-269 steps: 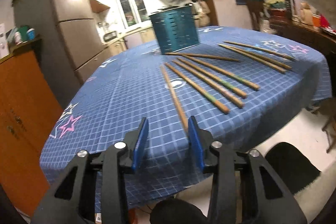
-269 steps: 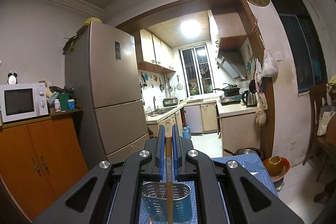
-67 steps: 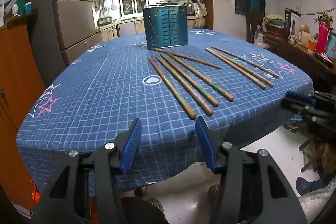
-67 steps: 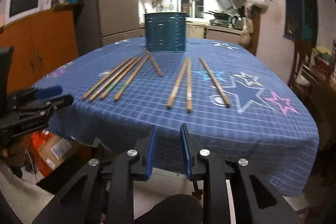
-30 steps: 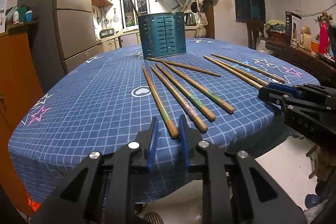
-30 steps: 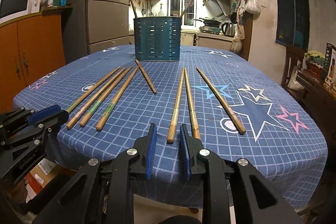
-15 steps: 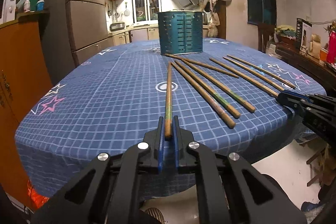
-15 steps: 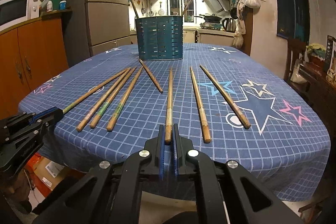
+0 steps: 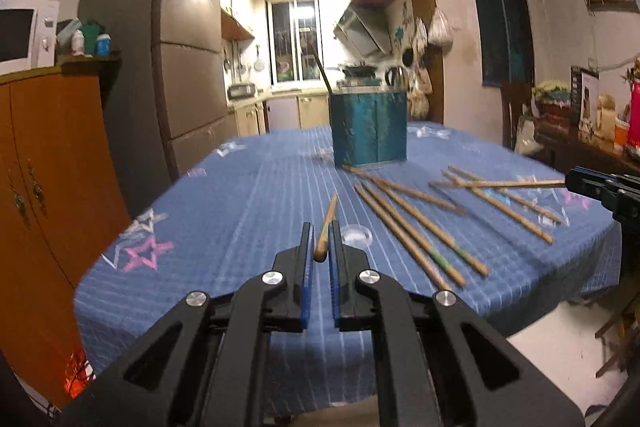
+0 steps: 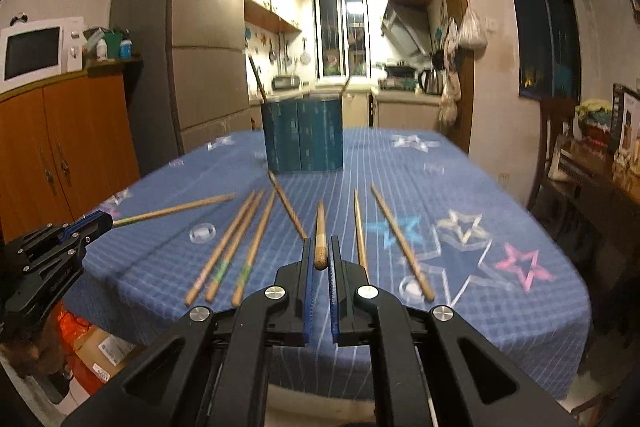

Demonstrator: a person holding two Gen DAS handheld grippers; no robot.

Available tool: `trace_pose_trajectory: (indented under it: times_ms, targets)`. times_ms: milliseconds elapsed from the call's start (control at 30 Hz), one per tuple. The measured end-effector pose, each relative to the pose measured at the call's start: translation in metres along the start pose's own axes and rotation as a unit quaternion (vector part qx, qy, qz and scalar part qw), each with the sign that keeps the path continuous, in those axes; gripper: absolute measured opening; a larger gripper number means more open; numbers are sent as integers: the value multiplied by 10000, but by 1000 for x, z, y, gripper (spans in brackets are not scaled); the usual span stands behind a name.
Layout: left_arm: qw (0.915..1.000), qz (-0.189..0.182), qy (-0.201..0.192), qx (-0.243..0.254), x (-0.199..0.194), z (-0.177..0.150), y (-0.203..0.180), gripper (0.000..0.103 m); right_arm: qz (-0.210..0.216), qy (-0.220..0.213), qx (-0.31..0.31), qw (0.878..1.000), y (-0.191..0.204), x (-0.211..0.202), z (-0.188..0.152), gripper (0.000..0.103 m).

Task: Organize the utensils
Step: 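Lift both held chopsticks upright off the cloth toward the holder with both tools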

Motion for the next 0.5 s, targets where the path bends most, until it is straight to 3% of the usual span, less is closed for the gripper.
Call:
trace_pose_trajectory:
  times_ms: [100,333,400,500]
  targets:
    - [9998,-55,-184,-101,-1,24,7,6,69,-225,-7,9997,-2,-5,24,8]
    - [9982,-380,-145,-434,23,76,24,6,204,-579,-77,9981,-10,3,78,8]
    - [9986,-325,-189,-381,28,83,27,6,221,-571,-87,9981,-12,10,85,8]
    - [9973,-703,-208,66,19,73,26,6,225,-517,-98,9984,-14,16,91,8]
Point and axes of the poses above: each gripper's, at about its wrist camera, not at the fingertips, and x roughly the way its jaws point, y to its left, z to its top, the point moved 3 cm from there along x, roughly the way its jaws point, and after that the axes turned 7 degrees about -y, right-handed, at the moved point
